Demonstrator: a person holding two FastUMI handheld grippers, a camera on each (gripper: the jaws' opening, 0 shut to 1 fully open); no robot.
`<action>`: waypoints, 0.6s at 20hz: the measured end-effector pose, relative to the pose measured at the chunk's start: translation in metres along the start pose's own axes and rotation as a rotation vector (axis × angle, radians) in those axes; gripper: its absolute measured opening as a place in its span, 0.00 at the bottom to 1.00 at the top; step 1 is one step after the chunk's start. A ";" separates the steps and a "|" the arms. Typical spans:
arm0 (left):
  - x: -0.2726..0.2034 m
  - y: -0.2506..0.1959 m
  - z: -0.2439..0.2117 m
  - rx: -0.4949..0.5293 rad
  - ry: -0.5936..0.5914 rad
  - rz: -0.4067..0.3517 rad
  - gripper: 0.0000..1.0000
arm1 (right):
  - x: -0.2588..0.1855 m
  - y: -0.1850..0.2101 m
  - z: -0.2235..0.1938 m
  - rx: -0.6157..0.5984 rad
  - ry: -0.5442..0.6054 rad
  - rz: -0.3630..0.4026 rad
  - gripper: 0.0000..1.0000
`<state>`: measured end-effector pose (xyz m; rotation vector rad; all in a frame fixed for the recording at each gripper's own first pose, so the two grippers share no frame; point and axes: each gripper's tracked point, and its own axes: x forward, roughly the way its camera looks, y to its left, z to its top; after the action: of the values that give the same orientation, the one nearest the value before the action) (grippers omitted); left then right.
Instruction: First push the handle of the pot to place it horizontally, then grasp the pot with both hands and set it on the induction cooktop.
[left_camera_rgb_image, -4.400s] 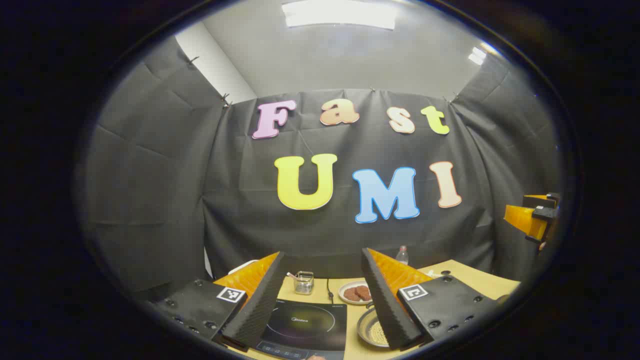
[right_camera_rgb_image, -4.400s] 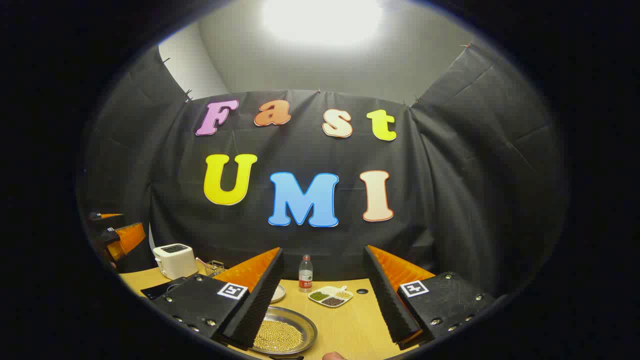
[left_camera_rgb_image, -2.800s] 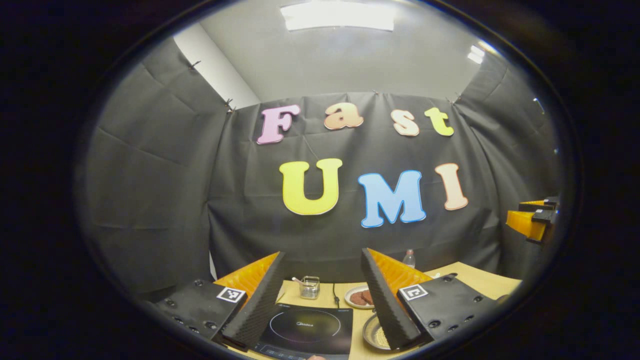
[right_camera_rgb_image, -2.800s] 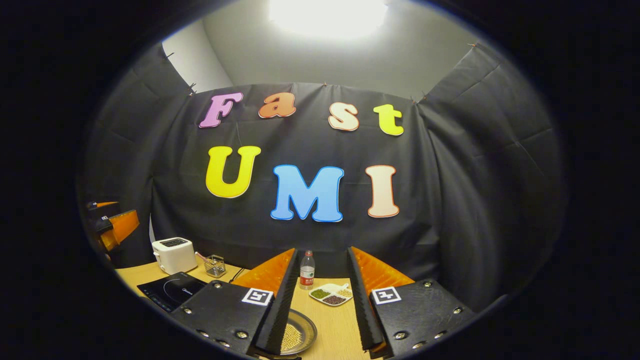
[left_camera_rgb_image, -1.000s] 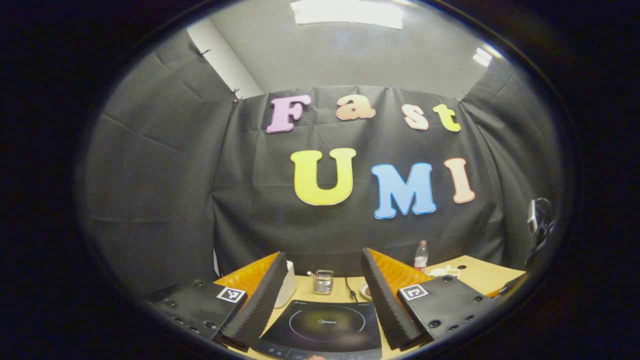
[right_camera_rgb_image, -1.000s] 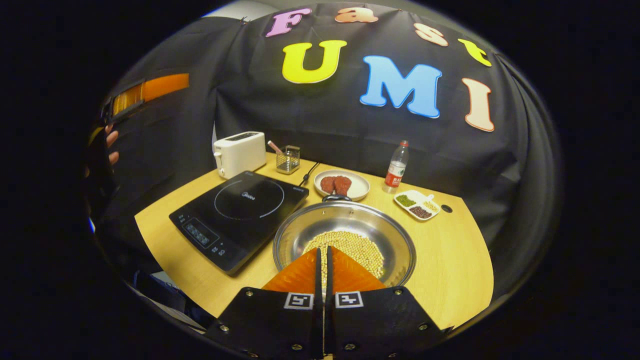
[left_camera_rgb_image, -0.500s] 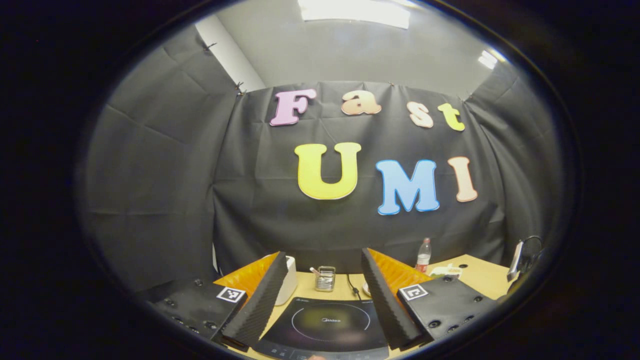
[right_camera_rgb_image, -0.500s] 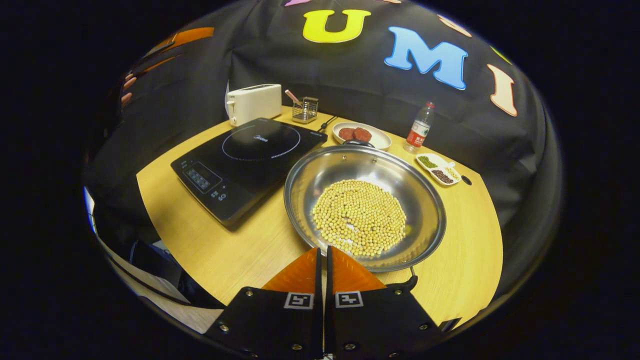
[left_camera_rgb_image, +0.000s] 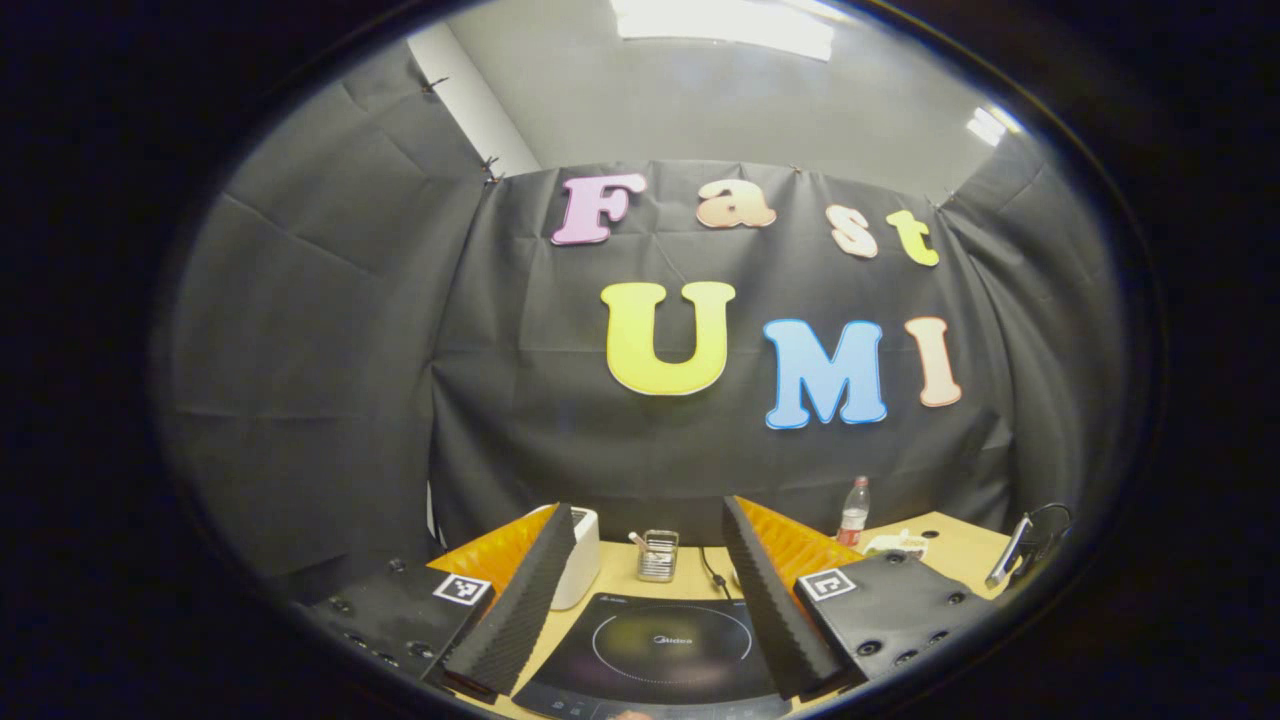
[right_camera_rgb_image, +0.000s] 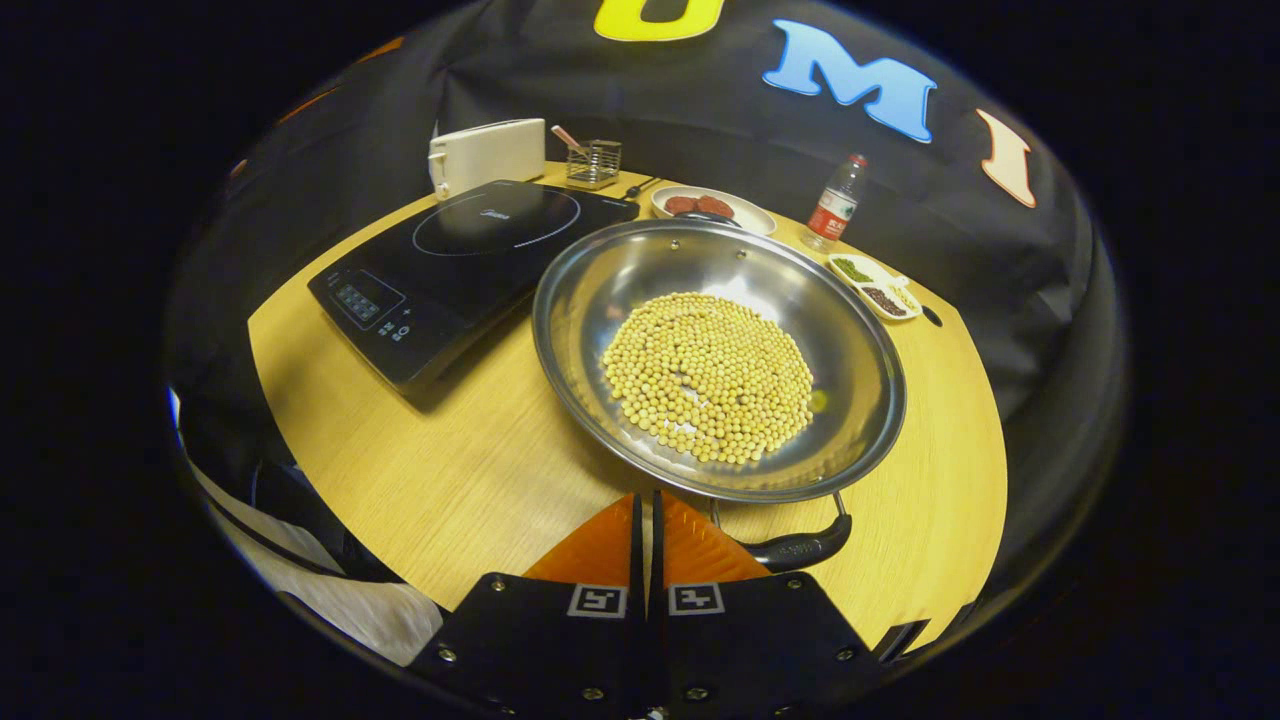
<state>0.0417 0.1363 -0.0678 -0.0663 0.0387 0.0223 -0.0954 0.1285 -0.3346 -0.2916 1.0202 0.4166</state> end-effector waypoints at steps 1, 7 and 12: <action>0.001 0.001 -0.001 -0.005 0.003 -0.005 0.96 | -0.001 0.001 -0.001 0.024 0.008 0.000 0.01; 0.001 -0.011 0.003 0.000 -0.007 -0.027 0.99 | -0.002 -0.004 -0.010 0.049 0.038 -0.027 0.01; 0.003 -0.042 0.005 0.024 -0.007 -0.046 0.96 | -0.004 -0.020 -0.013 0.088 0.049 -0.025 0.01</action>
<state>0.0456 0.0946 -0.0600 -0.0426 0.0304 -0.0237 -0.0976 0.1044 -0.3373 -0.2360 1.0789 0.3425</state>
